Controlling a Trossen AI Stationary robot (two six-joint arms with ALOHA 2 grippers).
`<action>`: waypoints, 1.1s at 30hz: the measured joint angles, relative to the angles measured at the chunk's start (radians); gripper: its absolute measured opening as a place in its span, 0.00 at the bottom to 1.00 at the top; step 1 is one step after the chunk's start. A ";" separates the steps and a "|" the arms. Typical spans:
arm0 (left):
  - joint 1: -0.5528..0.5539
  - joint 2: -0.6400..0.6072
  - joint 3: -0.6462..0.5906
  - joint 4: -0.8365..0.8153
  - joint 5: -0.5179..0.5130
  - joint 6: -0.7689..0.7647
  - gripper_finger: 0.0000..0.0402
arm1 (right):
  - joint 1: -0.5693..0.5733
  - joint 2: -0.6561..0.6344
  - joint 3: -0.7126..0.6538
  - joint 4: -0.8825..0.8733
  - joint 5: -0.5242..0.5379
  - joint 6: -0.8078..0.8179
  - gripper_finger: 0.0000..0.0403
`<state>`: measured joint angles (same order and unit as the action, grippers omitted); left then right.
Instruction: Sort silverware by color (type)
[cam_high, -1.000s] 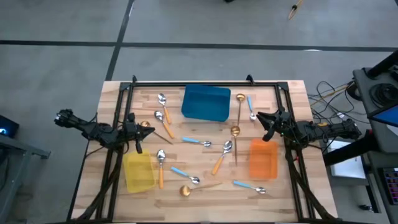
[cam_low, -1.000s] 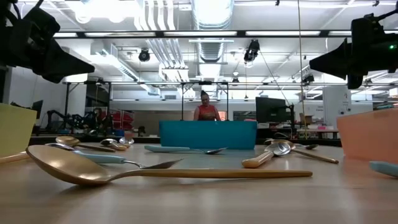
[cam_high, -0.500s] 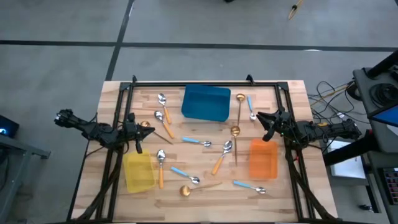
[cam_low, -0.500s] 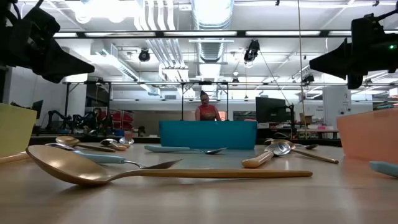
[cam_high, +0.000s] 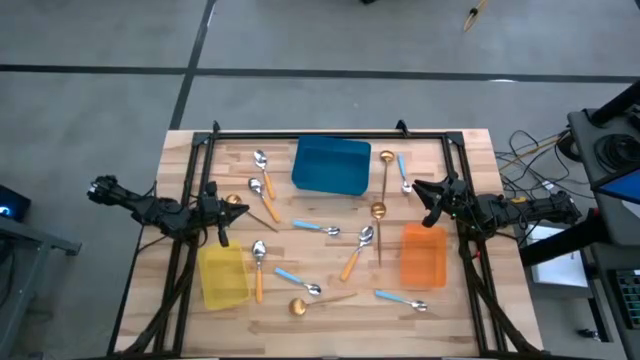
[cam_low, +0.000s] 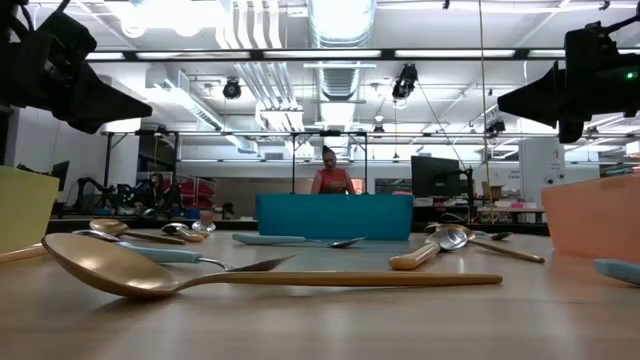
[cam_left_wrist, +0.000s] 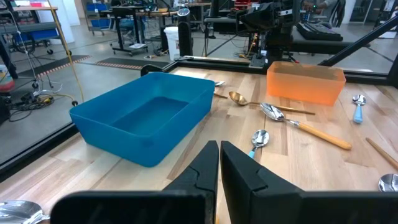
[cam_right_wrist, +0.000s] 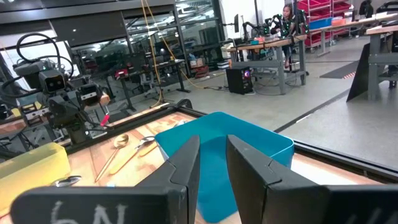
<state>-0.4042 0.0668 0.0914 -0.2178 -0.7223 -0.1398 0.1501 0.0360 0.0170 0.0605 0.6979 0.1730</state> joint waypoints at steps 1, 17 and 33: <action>0.000 0.000 0.000 0.000 0.000 0.000 0.00 | 0.000 0.000 0.000 0.000 0.000 0.000 0.17; 0.000 0.000 0.000 0.000 0.000 0.000 0.00 | 0.000 0.000 0.000 0.000 0.000 0.000 0.17; 0.000 0.007 -0.003 0.168 0.092 -0.239 0.00 | 0.000 0.000 0.000 0.003 -0.103 0.452 0.17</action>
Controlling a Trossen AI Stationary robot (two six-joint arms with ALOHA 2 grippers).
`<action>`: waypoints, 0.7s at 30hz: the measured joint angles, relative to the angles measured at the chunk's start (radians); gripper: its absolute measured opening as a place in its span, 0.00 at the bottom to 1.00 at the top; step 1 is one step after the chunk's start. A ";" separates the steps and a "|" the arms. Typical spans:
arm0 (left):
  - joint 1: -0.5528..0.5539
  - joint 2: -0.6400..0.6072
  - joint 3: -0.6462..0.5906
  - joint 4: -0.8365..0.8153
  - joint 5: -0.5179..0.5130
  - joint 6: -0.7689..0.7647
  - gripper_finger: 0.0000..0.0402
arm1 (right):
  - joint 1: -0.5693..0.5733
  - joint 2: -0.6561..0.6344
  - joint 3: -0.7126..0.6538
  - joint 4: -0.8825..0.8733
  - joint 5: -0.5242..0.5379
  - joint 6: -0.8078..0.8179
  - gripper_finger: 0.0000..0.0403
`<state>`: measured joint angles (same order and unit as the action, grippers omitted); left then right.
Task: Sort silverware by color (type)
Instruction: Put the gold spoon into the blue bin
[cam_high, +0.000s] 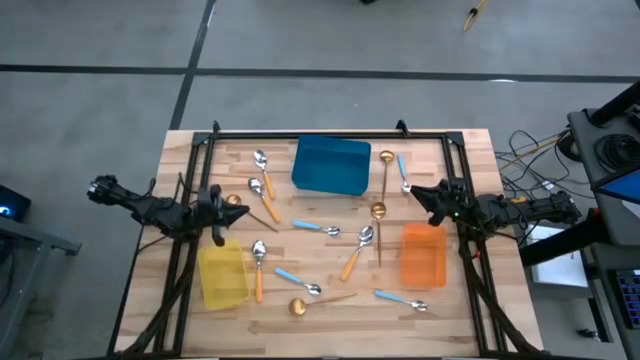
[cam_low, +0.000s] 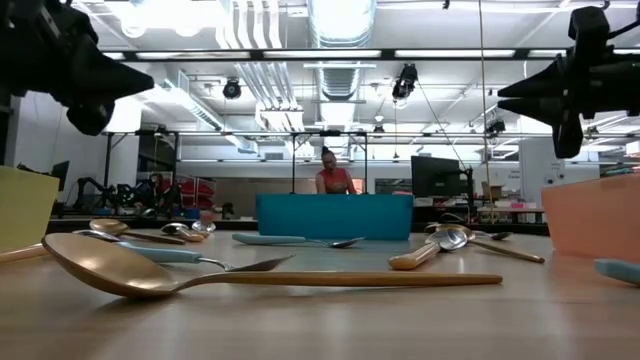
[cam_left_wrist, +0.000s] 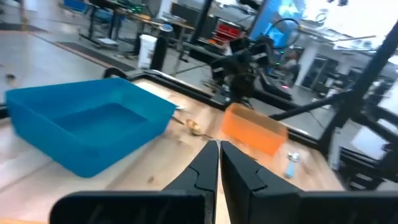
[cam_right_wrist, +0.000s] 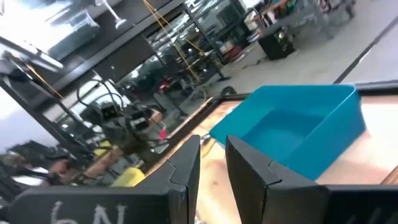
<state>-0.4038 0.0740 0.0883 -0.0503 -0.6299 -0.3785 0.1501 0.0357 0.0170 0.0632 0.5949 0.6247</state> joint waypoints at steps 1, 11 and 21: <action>0.000 0.003 0.000 0.002 0.002 -0.004 0.00 | 0.000 0.000 0.000 0.000 0.000 0.004 0.17; 0.000 0.060 -0.024 0.025 0.003 -0.114 0.00 | 0.001 0.000 -0.001 0.016 -0.107 0.169 0.17; 0.001 0.076 -0.024 0.107 -0.030 -0.020 0.00 | 0.000 0.018 -0.002 0.106 -0.101 0.059 0.17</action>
<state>-0.4030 0.1501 0.0647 0.0566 -0.6601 -0.3990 0.1505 0.0532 0.0154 0.1696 0.4939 0.6836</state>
